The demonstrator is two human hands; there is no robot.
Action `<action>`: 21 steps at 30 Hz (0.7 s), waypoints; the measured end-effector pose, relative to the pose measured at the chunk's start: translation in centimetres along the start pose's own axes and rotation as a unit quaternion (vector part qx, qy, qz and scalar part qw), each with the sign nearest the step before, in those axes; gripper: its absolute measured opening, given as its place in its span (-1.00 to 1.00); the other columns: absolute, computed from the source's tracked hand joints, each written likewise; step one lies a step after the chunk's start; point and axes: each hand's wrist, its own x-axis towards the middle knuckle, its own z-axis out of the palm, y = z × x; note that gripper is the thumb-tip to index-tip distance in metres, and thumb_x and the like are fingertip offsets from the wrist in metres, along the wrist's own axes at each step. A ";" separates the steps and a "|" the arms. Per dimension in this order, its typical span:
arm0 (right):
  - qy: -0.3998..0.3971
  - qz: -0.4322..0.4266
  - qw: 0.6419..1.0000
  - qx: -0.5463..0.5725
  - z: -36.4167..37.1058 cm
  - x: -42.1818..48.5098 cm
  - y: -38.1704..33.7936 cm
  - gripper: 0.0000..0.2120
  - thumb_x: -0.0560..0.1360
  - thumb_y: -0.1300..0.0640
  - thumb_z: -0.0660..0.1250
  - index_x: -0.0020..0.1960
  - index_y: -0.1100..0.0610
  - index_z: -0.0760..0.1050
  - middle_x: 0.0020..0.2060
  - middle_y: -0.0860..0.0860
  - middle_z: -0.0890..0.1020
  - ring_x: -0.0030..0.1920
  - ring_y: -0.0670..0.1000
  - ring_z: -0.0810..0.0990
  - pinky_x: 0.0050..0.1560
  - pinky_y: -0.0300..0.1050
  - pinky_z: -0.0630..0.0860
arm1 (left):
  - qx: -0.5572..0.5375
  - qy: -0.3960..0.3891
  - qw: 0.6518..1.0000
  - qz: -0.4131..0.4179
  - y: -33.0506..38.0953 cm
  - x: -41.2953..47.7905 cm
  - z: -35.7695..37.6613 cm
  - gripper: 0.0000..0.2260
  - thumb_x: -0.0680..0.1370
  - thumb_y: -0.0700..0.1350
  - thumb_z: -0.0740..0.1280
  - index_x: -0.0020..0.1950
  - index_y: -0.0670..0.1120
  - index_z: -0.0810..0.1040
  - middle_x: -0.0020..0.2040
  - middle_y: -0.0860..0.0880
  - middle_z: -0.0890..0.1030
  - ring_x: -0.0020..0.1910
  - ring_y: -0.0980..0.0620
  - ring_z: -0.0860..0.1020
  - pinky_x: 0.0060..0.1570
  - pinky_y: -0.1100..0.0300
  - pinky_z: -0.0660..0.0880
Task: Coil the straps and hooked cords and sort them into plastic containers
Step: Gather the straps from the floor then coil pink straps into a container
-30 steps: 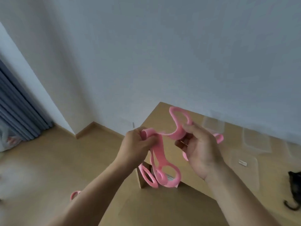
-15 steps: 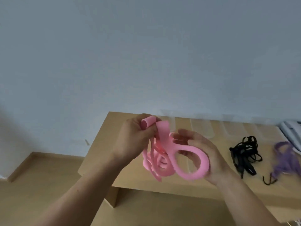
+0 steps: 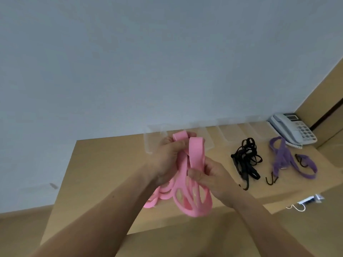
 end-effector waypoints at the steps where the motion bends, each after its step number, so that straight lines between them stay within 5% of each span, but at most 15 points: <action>1: 0.008 0.009 1.000 0.002 -0.7 0.1 0.5 -0.58 0.34 -0.13 0.48 0.09 0.08 0.59 -0.13 0.03 0.69 -0.11 -0.02 0.66 -0.10 -0.18 0.58 | -0.029 0.012 0.999 -0.014 -0.8 0.9 0.3 -0.86 0.47 -0.30 0.35 0.02 -0.22 0.60 -0.02 -0.27 0.60 -0.17 -0.14 0.59 -0.12 0.06 0.56; 5: 0.054 0.067 0.996 0.038 -4.0 1.1 3.0 -0.64 0.35 -0.01 0.50 0.06 0.17 0.60 -0.19 0.07 0.69 -0.20 0.00 0.65 -0.23 -0.20 0.56 | -0.063 0.095 0.992 -0.059 -4.7 4.6 1.4 -0.73 0.33 -0.25 0.32 0.03 -0.22 0.53 -0.15 -0.16 0.65 -0.26 -0.09 0.59 -0.29 0.13 0.55; 10: 0.070 0.168 0.982 0.048 -8.2 2.8 6.7 -0.61 0.35 -0.04 0.52 0.04 0.20 0.60 -0.16 0.19 0.69 -0.21 0.11 0.67 -0.18 -0.05 0.63 | 0.089 0.171 0.968 -0.159 -9.3 7.9 1.7 -0.66 0.32 -0.09 0.33 0.02 -0.24 0.47 -0.08 -0.16 0.49 -0.15 -0.07 0.46 -0.17 0.08 0.41; 15: 0.047 0.255 0.965 0.041 -11.1 5.8 10.5 -0.75 0.45 0.05 0.49 0.05 0.17 0.61 -0.16 0.13 0.72 -0.15 0.16 0.70 -0.09 0.08 0.65 | 0.085 0.191 0.943 -0.259 -13.3 8.9 -0.2 -0.80 0.57 -0.22 0.28 0.16 -0.22 0.57 0.03 -0.24 0.54 -0.07 -0.16 0.53 -0.07 -0.01 0.52; 18: 0.039 0.284 0.957 0.037 -12.0 7.3 12.1 -0.71 0.42 0.03 0.51 0.05 0.16 0.60 -0.20 0.09 0.73 -0.20 0.09 0.71 -0.17 -0.03 0.63 | 0.046 0.227 0.929 -0.289 -14.4 9.1 -0.9 -0.77 0.56 -0.30 0.26 0.20 -0.27 0.52 0.08 -0.26 0.56 0.00 -0.26 0.60 -0.01 -0.17 0.54; 21: 0.030 0.320 0.947 0.023 -12.2 8.4 13.3 -0.65 0.39 -0.03 0.53 0.03 0.19 0.61 -0.17 0.15 0.72 -0.20 0.14 0.70 -0.03 0.10 0.65 | 0.025 0.270 0.925 -0.266 -15.4 10.2 -1.1 -0.84 0.55 -0.40 0.24 0.11 -0.36 0.50 0.05 -0.31 0.60 -0.08 -0.22 0.67 -0.11 -0.16 0.64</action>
